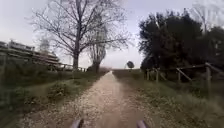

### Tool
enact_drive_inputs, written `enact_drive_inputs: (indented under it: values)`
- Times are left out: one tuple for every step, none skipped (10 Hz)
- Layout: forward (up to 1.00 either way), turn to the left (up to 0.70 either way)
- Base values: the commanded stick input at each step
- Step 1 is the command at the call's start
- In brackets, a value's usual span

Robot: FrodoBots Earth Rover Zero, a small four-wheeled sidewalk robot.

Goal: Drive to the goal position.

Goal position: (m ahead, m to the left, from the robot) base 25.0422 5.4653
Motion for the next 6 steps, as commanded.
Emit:
enact_drive_inputs:
  values:
    - [0.7, 0.0]
    - [0.7, 0.0]
    - [0.7, 0.0]
    - [0.7, 0.0]
    - [0.7, 0.0]
    - [0.7, 0.0]
